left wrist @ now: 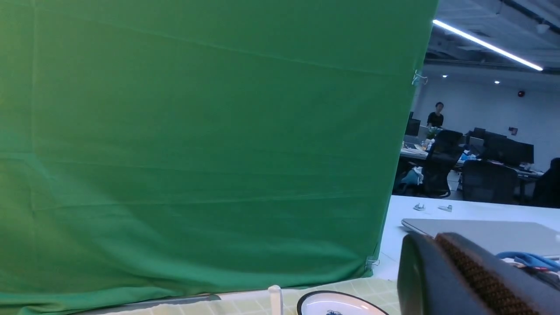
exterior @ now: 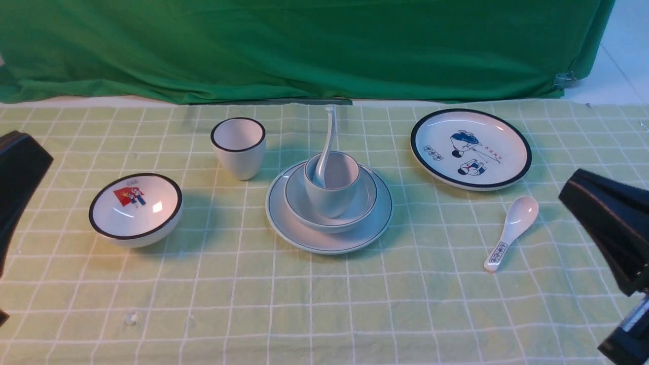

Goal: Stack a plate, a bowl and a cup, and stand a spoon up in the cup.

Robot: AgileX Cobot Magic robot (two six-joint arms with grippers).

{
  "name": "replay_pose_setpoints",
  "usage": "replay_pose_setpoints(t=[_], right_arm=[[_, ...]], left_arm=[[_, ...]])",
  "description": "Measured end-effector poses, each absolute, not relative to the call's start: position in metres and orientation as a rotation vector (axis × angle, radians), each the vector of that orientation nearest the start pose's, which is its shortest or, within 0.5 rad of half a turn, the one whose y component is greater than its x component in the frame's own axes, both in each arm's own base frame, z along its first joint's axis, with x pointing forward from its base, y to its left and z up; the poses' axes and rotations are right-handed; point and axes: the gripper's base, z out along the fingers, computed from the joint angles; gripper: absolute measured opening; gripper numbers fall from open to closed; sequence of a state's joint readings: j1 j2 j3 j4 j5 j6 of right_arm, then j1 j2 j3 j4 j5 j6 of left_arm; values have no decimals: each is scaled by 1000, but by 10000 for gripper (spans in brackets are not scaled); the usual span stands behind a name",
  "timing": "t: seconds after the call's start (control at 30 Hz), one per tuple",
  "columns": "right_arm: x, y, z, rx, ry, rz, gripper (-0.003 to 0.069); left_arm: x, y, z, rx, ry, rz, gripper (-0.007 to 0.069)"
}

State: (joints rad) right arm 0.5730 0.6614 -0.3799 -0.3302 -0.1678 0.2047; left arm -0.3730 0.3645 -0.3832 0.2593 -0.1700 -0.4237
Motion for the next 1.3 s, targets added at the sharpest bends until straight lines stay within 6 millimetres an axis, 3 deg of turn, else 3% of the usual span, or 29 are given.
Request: replay_pose_setpoints(t=[0.3,0.4,0.53,0.67,0.8,1.0,1.17,1.3], right_arm=[[141,97,267,-652,1683,375,39],[141,100,258,-675,1716,377,45],[122,92,246,-687,1671,414,54],[83,68,222,-641,1539,467,59],[65,51,210,-572,1509,466,66],[53,29,207,-405,1510,376,78],[55,13,195,-110,1673,265,91],[56,6,192,-13,1702,149,98]], left_arm=[[77,-34,332,172,1304,-490,11],[77,-34,332,172,1304,-490,11],[77,-35,332,172,1303,-491,11],[78,-35,332,172,1306,-490,12],[78,-35,332,172,1306,-490,14],[78,-35,331,172,1312,-488,14],[78,-34,330,171,1325,-484,14],[78,-34,330,171,1327,-483,14]])
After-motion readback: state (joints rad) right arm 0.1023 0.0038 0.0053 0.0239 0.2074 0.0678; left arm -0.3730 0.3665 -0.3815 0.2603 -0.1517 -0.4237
